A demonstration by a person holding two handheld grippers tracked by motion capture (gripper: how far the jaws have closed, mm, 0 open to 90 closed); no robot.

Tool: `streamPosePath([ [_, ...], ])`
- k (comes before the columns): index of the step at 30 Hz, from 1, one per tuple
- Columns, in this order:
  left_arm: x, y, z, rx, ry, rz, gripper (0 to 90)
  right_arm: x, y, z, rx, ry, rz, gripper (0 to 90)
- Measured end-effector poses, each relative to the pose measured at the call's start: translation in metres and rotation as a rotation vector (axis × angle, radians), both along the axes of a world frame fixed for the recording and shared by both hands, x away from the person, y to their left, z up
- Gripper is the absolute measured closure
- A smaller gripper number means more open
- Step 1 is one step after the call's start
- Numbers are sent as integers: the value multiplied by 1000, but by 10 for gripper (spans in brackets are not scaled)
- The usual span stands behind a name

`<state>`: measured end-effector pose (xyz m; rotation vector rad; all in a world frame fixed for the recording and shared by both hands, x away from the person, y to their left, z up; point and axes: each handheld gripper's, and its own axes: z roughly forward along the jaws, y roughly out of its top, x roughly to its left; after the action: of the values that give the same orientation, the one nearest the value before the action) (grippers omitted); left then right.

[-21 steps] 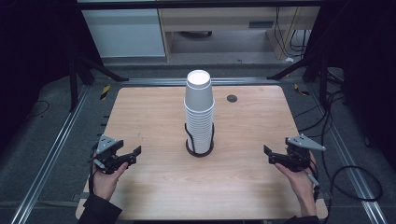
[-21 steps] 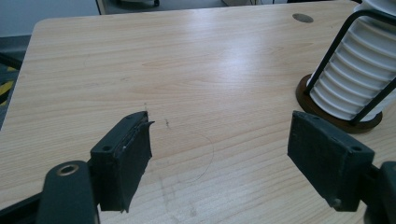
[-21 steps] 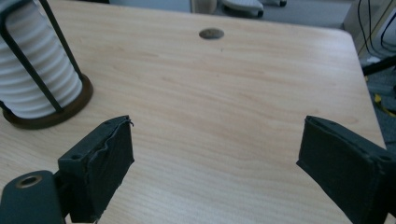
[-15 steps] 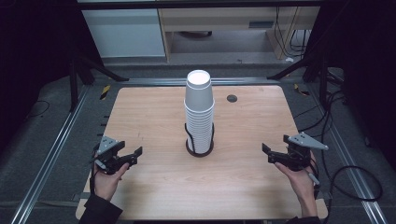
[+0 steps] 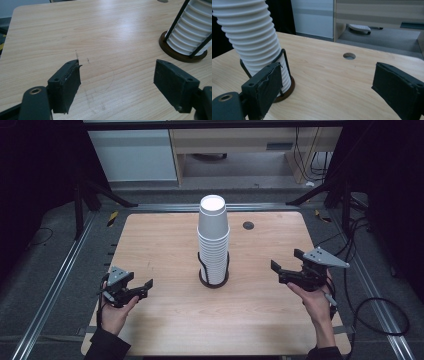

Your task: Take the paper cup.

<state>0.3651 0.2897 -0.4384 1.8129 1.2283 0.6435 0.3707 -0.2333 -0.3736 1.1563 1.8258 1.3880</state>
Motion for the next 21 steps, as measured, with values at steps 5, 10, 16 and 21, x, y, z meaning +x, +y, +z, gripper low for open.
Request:
streamPosePath([
  [5,0,2,0,1,-4,8,205,6,9,14,9,-34,14,89],
  [10,0,1,0,9,-2,6,204,11,22,31,31,-55,43,90],
  [16,-1,-3,0,30,-6,-9,200,14,39,57,31,-100,83,83],
  [21,-1,-2,-1,26,-4,-5,197,17,51,69,45,-115,118,80],
])
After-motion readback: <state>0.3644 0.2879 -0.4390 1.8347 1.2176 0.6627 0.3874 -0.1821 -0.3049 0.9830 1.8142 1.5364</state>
